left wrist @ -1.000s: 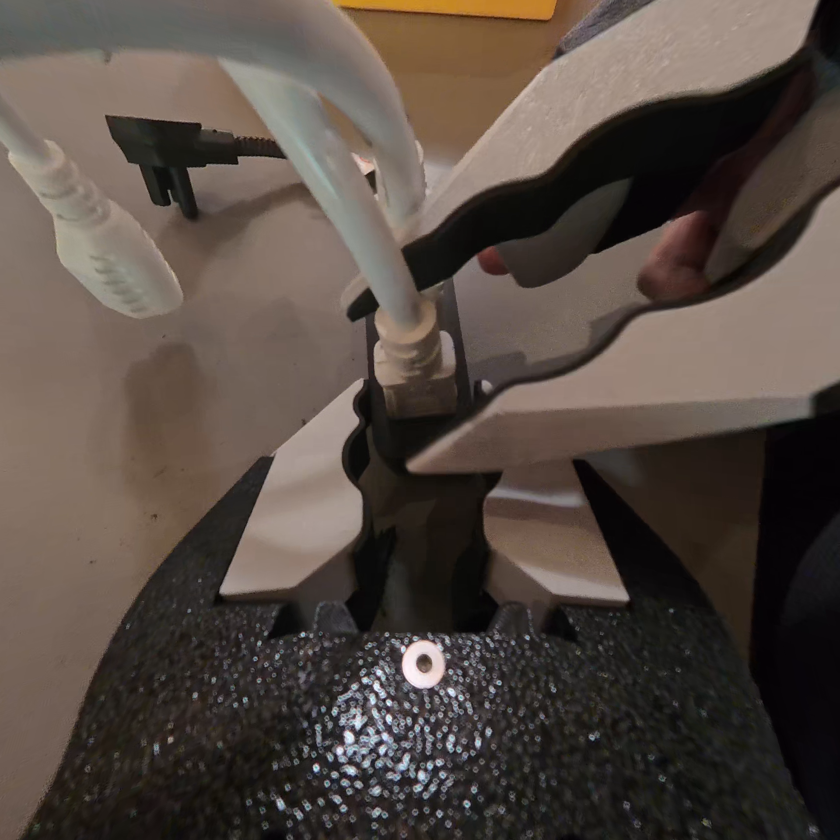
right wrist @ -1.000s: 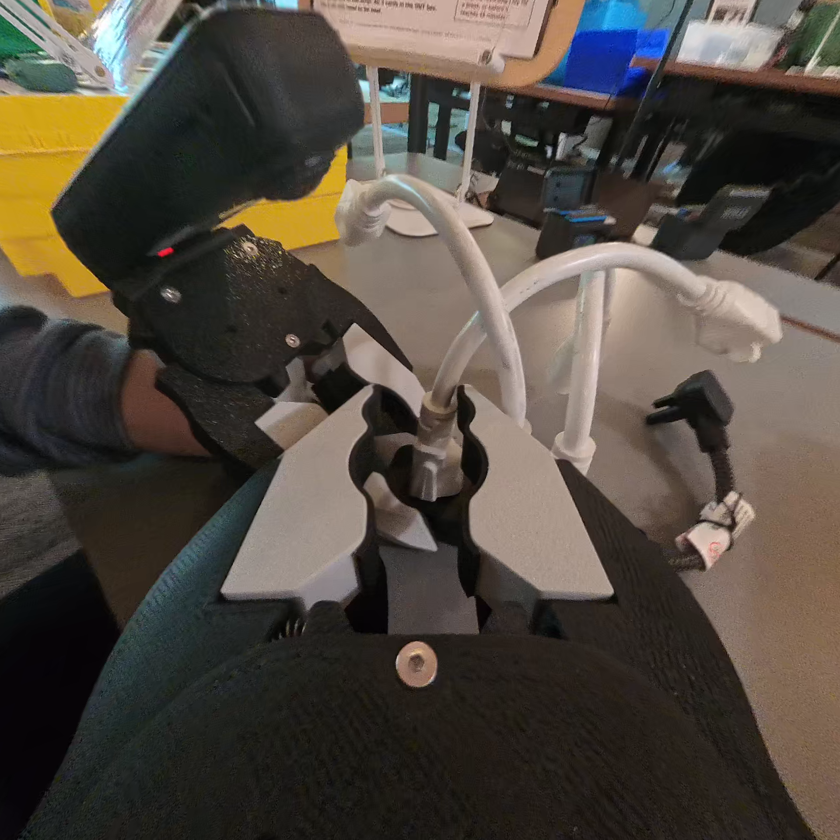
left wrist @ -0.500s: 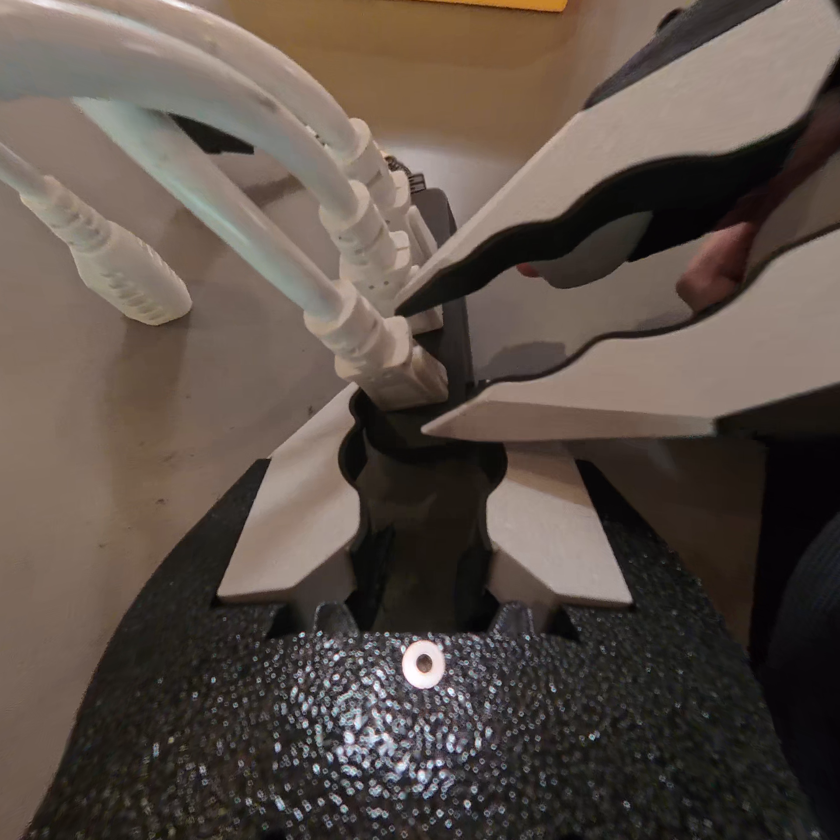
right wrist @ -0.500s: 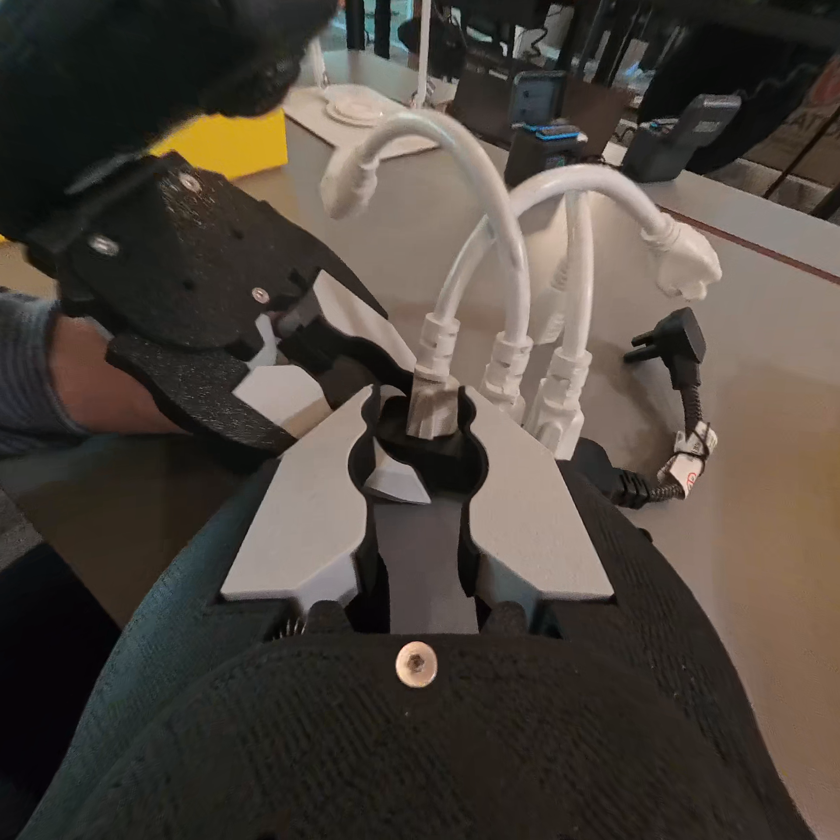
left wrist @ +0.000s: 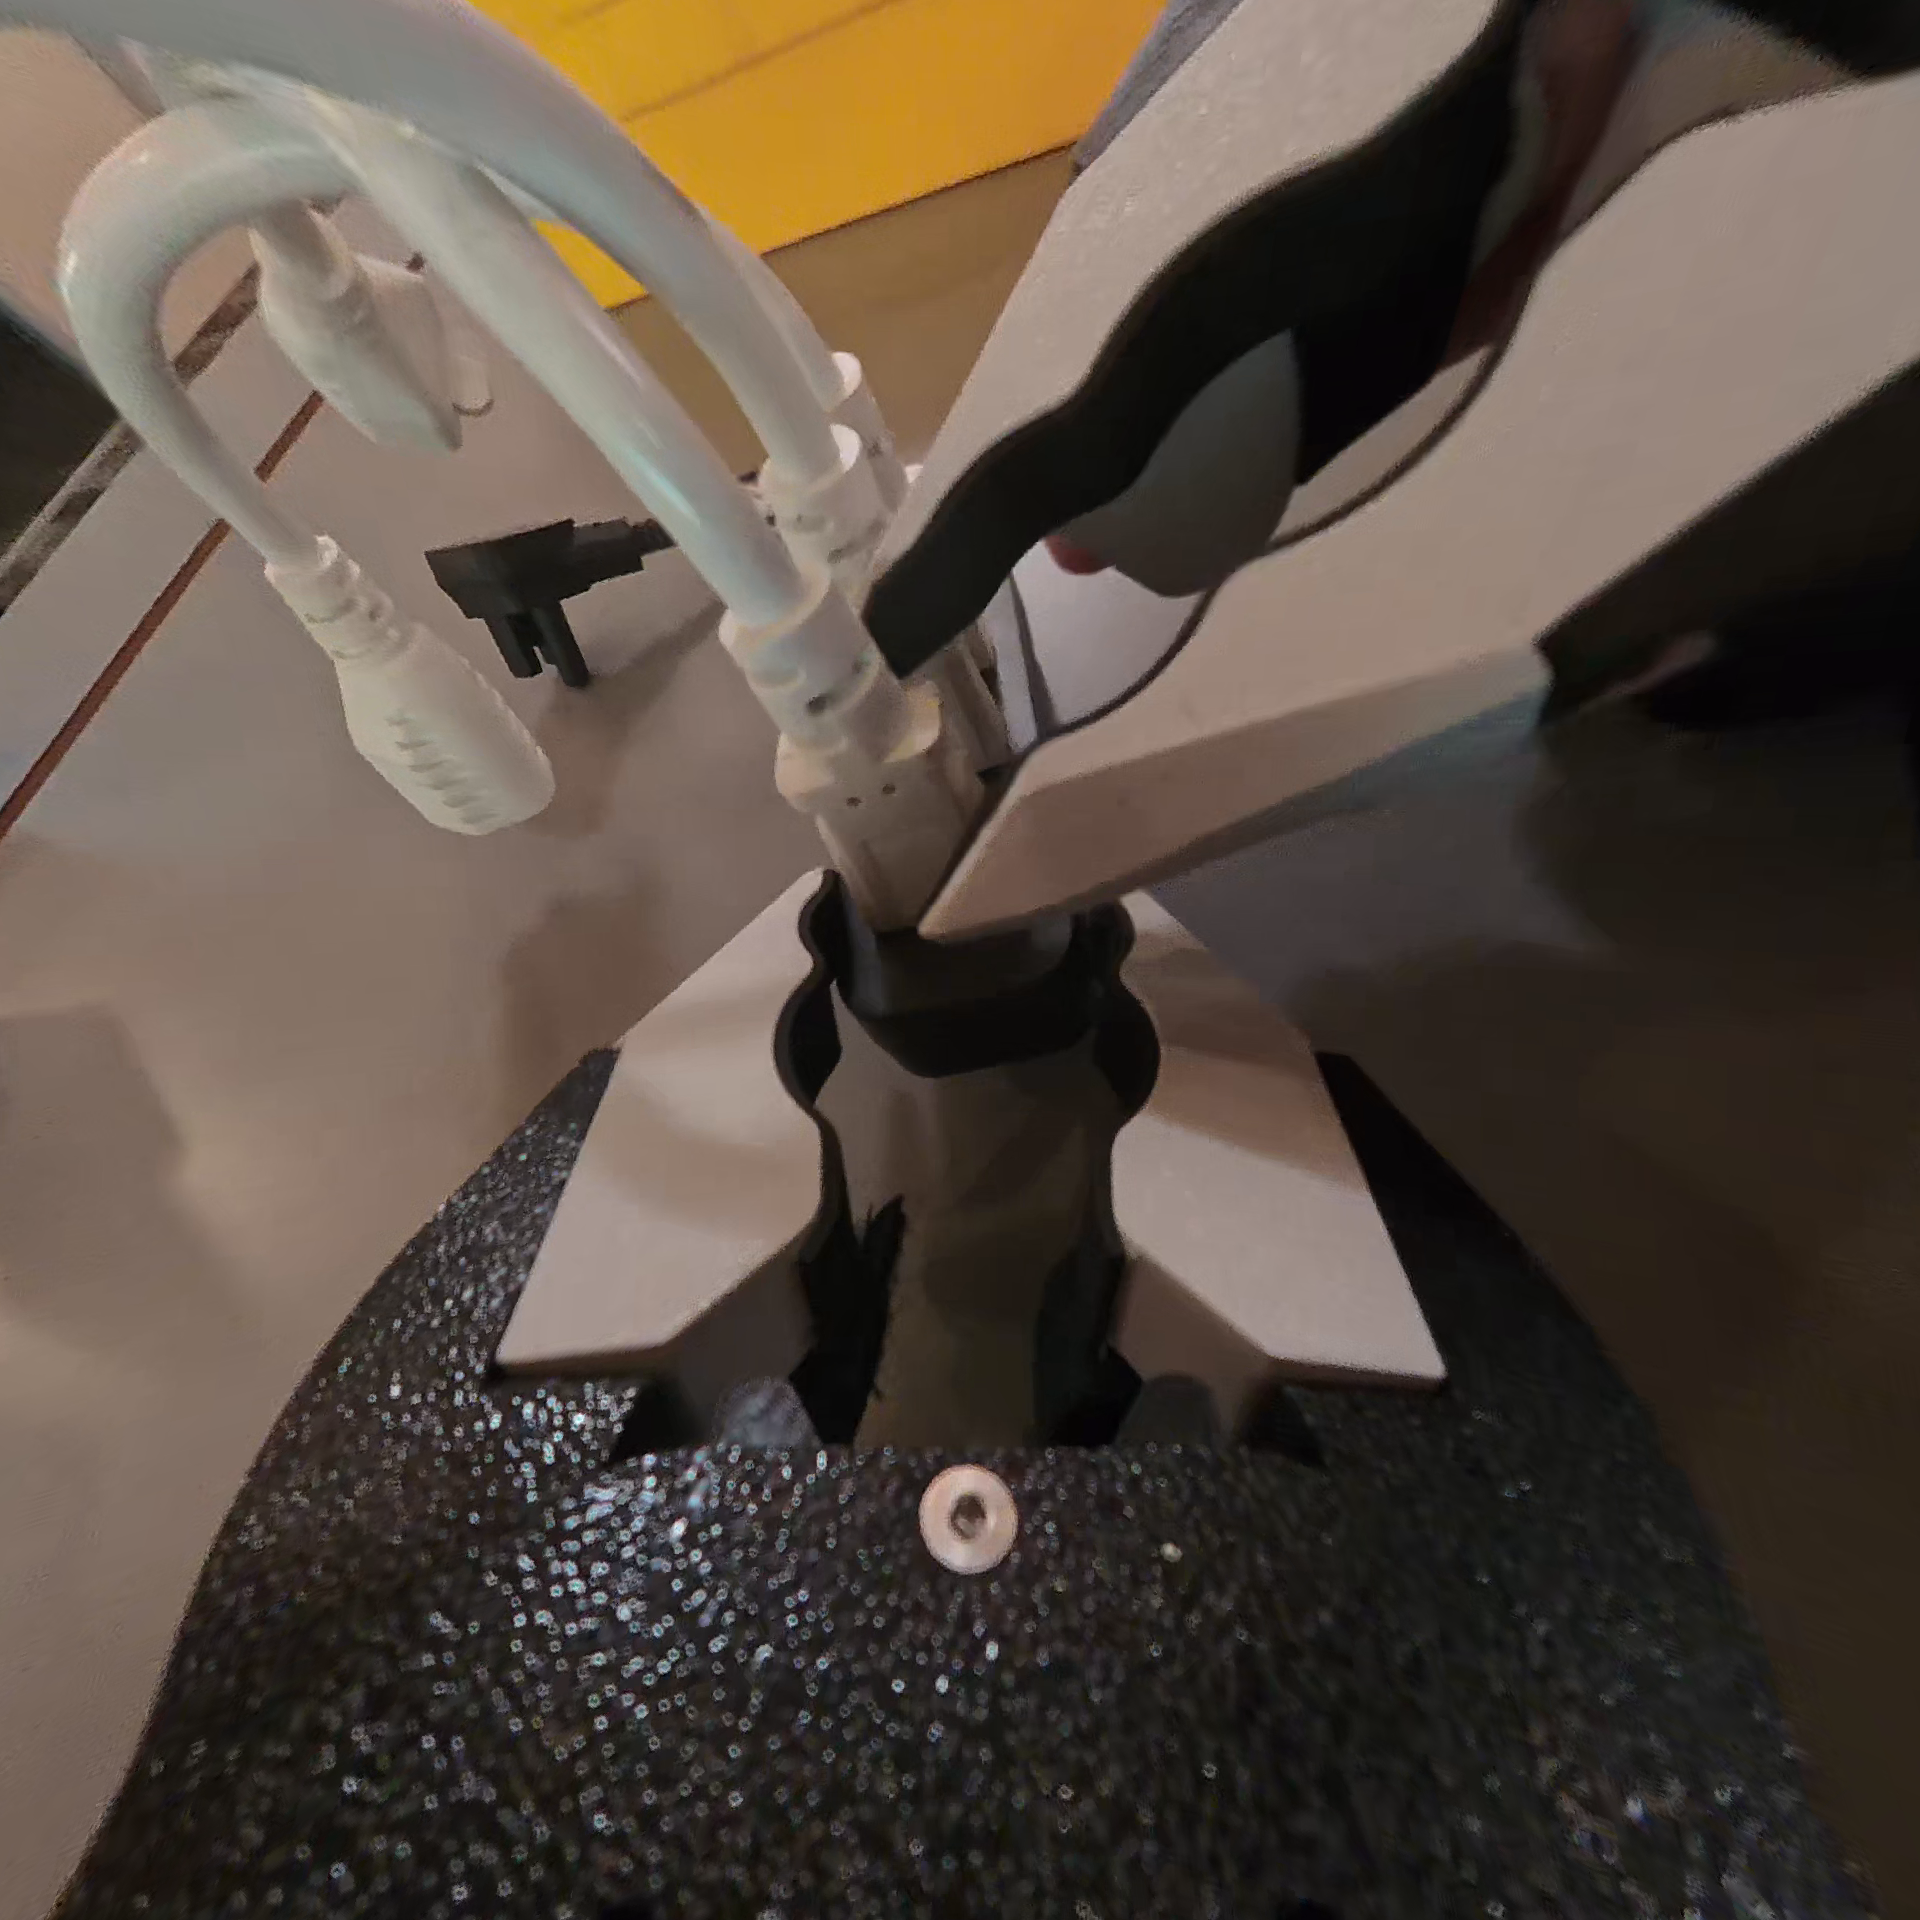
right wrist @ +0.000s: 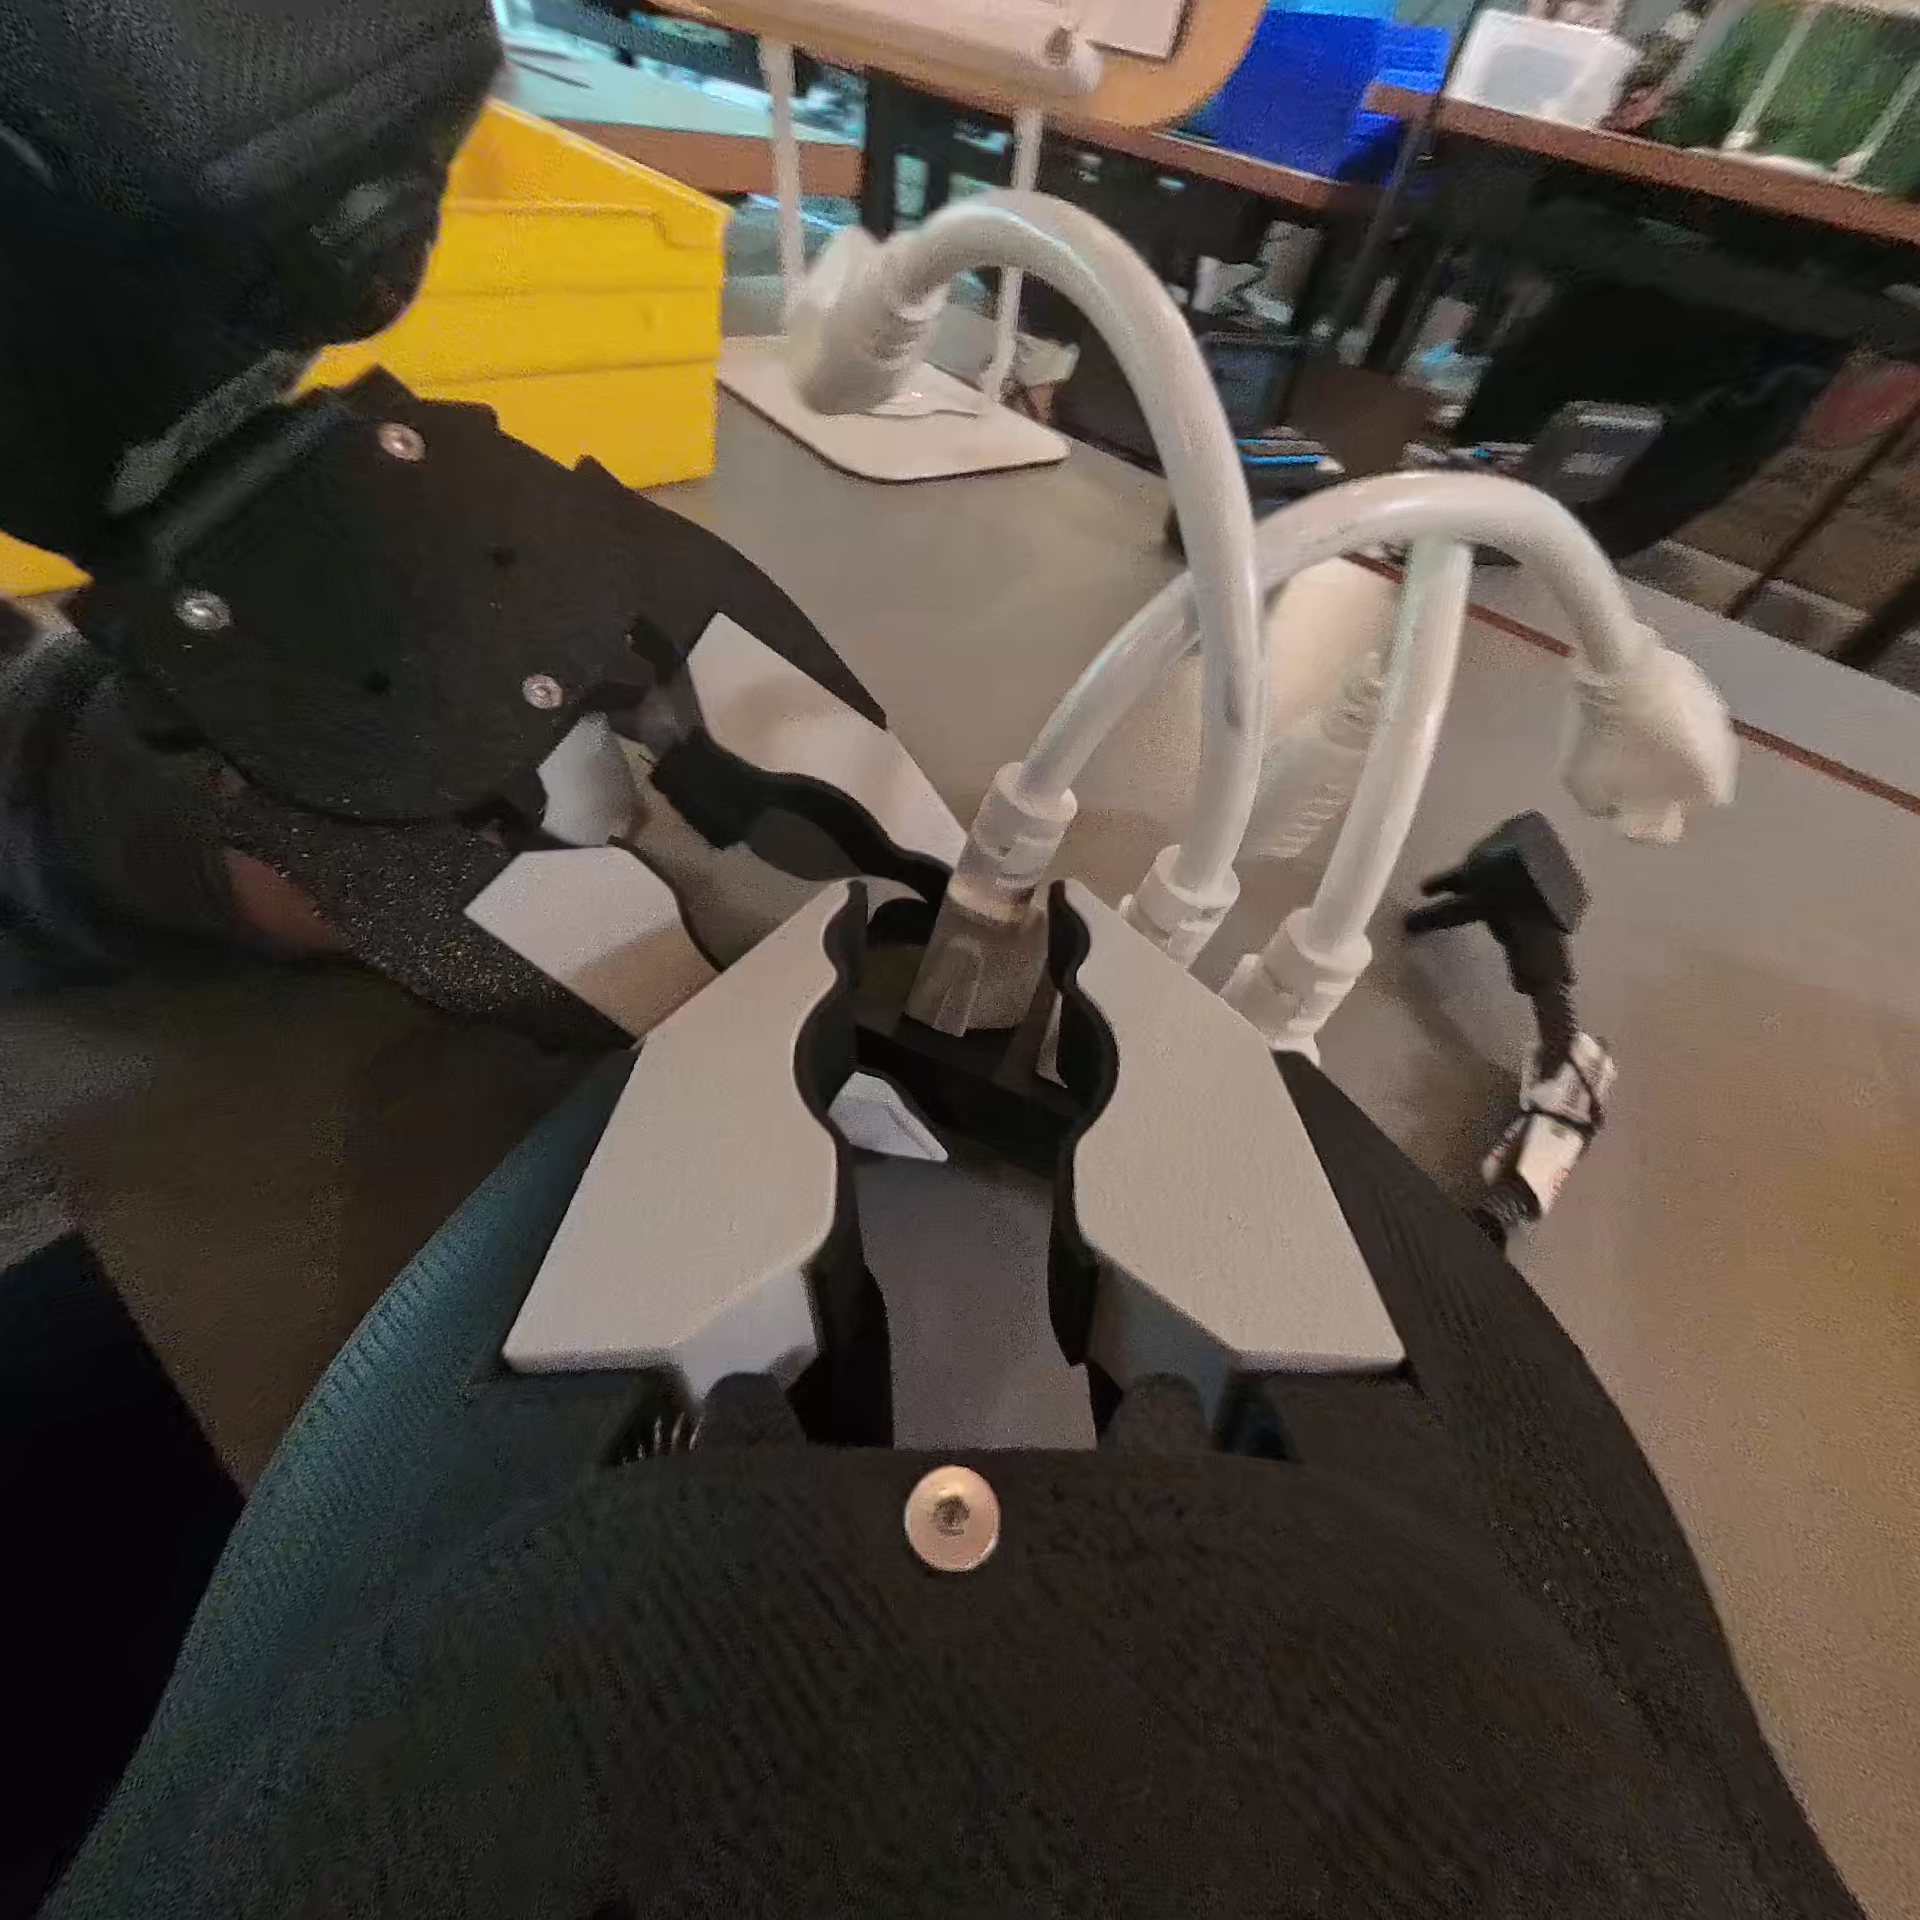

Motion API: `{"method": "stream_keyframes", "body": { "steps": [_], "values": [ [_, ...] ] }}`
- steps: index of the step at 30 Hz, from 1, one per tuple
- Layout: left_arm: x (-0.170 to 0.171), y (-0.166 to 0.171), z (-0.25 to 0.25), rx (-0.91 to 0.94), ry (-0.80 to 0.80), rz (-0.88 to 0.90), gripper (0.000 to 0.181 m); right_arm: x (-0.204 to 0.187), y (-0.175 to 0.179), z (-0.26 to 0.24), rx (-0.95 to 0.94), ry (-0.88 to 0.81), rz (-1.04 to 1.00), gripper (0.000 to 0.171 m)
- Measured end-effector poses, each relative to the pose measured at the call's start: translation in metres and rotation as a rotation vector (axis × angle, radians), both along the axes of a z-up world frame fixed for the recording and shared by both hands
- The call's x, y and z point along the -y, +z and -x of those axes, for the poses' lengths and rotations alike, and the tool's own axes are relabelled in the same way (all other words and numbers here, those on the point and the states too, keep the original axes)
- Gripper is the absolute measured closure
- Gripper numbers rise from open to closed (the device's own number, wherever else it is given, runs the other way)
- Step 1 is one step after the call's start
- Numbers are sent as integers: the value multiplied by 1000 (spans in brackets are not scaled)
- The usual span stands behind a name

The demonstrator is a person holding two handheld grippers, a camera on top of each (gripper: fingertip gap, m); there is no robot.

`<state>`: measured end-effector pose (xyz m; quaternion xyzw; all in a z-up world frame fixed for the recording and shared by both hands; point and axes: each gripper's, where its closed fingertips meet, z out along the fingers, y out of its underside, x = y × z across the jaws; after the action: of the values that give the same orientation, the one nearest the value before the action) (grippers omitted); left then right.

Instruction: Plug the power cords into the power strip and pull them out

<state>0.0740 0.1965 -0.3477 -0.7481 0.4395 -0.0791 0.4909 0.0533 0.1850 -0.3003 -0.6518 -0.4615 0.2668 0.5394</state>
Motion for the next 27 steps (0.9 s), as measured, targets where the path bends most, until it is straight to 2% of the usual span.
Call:
{"method": "stream_keyframes", "body": {
  "steps": [2,5,10,15,20,23,27],
  "values": [
    [0,0,1,-5,-5,-9,136,-1,0,3,3,23,38,143],
    [0,0,1,-10,-3,-11,136,-8,0,4,23,-49,70,151],
    [-1,0,4,-18,61,-17,136,-14,-3,10,59,-162,10,148],
    [-1,3,3,-36,56,-70,136,-14,-3,8,44,-154,17,152],
    [-1,0,-3,27,102,35,132,-11,-5,7,6,-95,20,155],
    [3,-8,-4,79,117,166,136,-9,-8,9,36,-76,19,156],
    [4,-10,-6,94,107,202,137,-7,-11,7,63,-48,17,156]
  ]
}}
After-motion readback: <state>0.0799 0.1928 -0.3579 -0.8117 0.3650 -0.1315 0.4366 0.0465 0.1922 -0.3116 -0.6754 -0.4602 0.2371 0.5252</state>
